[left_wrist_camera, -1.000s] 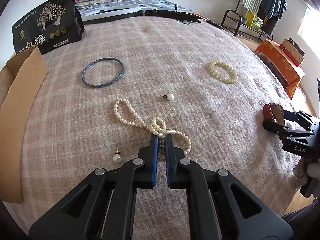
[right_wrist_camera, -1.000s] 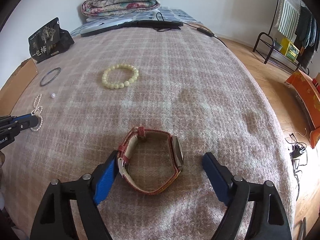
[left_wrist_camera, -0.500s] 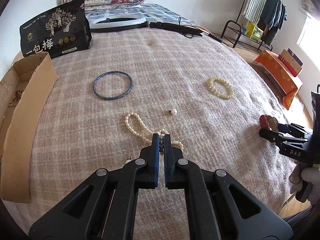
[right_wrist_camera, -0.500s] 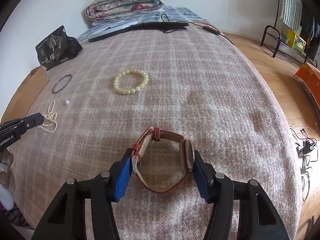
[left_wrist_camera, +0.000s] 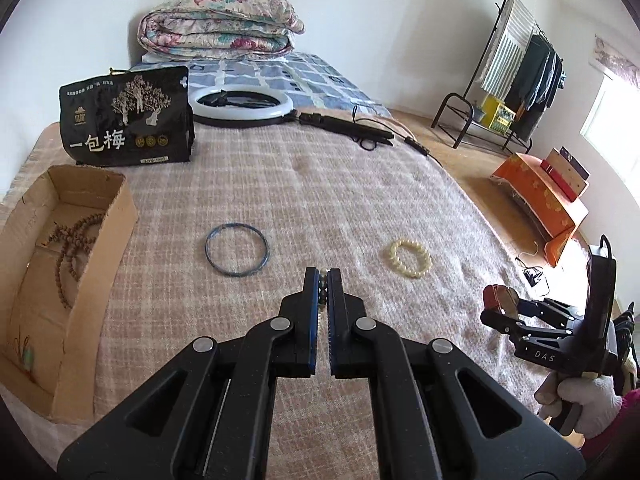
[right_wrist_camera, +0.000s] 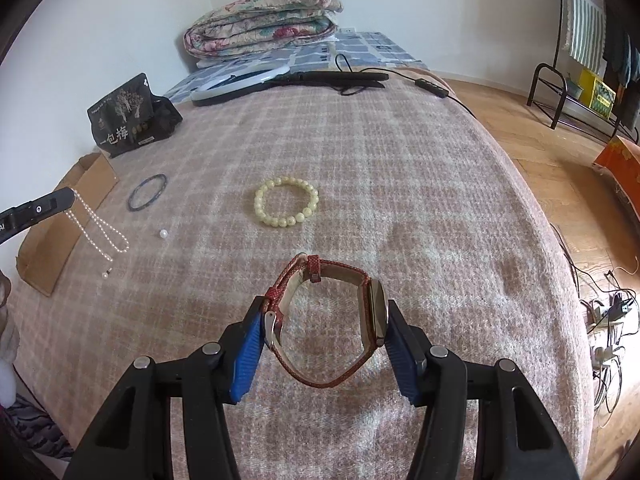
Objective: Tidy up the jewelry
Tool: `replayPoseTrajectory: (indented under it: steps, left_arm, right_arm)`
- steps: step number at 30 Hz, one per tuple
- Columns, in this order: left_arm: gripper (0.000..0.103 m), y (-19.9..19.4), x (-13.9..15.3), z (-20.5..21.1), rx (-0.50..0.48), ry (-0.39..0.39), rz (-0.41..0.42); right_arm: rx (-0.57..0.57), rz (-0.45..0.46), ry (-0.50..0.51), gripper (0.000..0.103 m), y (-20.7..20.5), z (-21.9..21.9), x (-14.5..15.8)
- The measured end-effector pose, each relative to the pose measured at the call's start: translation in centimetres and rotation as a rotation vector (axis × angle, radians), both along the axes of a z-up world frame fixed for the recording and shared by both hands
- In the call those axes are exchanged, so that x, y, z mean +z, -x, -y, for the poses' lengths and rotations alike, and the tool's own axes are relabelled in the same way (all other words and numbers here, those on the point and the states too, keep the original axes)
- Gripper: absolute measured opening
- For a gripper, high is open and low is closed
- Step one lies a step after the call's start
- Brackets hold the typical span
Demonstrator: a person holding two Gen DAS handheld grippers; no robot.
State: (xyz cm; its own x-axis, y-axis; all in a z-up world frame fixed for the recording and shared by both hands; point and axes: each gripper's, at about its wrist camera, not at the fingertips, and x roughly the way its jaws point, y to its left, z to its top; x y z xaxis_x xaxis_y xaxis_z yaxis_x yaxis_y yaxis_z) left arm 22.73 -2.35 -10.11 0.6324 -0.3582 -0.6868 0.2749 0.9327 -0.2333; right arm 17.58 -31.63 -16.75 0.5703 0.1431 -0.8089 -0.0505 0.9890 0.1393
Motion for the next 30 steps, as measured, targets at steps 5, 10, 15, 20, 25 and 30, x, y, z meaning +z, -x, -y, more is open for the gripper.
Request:
replayPoseTrajectory:
  steps: [5,10,15,20,25,30]
  left_arm:
    - [0.001,0.2,2.3,-2.0,0.031,0.023,0.034]
    - [0.001,0.5,4.2,-4.7,0.074,0.034,0.064]
    - [0.001,1.0,4.9,-7.9,0.122,0.023,0.070]
    - [0.001,1.6,4.8,-11.3,0.172,0.024,0.065]
    - [0.001,2.3,5.0,-14.8,0.231,0.039,0.068]
    - [0.001,2.9,5.4,-17.6,0.277,0.044,0.081]
  right_arm:
    - [0.025,0.029,-0.020,0.058,-0.3,-1.1,2.2]
    - [0.067,0.056,-0.040,0.058,-1.0,-3.1,4.4]
    - [0.117,0.074,-0.040,0.058,-2.0,-6.0,6.3]
    - [0.172,0.090,-0.044,0.058,-3.1,-9.2,7.8]
    - [0.226,0.087,-0.053,0.058,-4.3,-12.6,8.4]
    - [0.288,0.095,-0.068,0.058,-6.0,-16.7,8.9]
